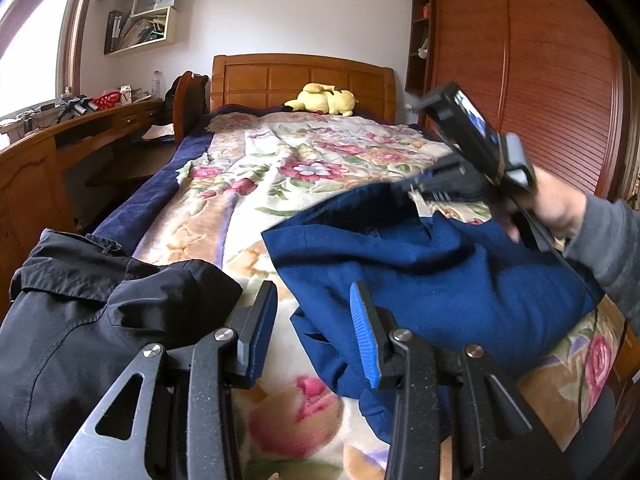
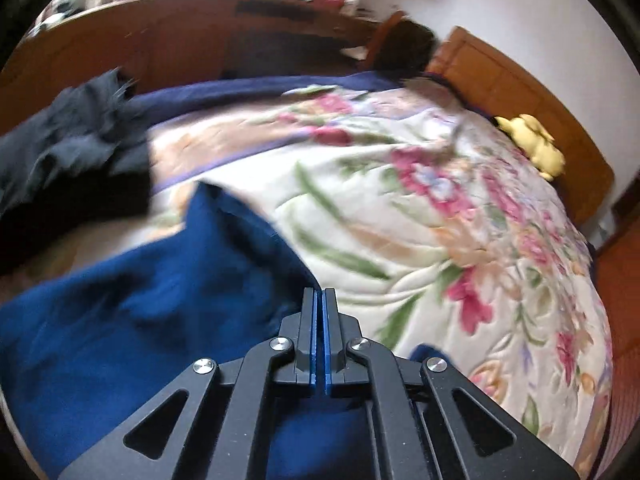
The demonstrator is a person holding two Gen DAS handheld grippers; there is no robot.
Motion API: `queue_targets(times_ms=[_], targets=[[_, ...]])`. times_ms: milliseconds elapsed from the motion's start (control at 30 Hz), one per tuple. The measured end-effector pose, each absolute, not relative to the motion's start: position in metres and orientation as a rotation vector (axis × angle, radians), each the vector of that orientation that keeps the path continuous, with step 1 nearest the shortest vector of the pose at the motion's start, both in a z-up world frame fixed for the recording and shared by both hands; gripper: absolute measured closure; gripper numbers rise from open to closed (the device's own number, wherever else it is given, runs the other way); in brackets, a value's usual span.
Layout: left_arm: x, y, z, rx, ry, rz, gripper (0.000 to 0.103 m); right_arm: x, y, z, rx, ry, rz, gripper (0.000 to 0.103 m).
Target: Fold large clothes
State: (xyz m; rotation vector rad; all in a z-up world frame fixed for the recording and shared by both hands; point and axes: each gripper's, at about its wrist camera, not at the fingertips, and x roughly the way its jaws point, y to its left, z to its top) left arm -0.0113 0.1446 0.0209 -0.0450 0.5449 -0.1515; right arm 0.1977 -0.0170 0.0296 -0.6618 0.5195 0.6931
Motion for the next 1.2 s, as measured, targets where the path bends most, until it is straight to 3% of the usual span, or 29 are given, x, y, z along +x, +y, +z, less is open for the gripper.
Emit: queue_targets(times_ms=[300, 333, 433, 467, 867, 1167, 1200], targets=[[-0.008, 0.141, 0.016, -0.034, 0.557, -0.155, 0.064, 0.267, -0.017, 0.025, -0.57, 0.59, 0.494, 0.101], [-0.008, 0.141, 0.016, -0.034, 0.557, -0.155, 0.064, 0.269, -0.015, 0.022, -0.54, 0.628, 0.512, 0.094], [-0.008, 0.141, 0.017, -0.036, 0.554, -0.156, 0.064, 0.252, -0.018, 0.017, -0.529, 0.612, 0.548, 0.054], [-0.009, 0.141, 0.018, -0.037, 0.552, -0.157, 0.064, 0.244, -0.019, 0.016, -0.521, 0.611, 0.577, 0.05], [-0.007, 0.124, 0.014, -0.005, 0.568, -0.186, 0.064, 0.162, 0.011, -0.052, -0.674, 0.807, 0.911, 0.048], [-0.006, 0.124, 0.014, -0.004, 0.572, -0.184, 0.064, 0.184, 0.026, -0.079, -0.703, 0.857, 0.909, 0.048], [-0.006, 0.124, 0.014, -0.004, 0.572, -0.184, 0.064, 0.183, 0.026, -0.078, -0.704, 0.858, 0.918, 0.056]])
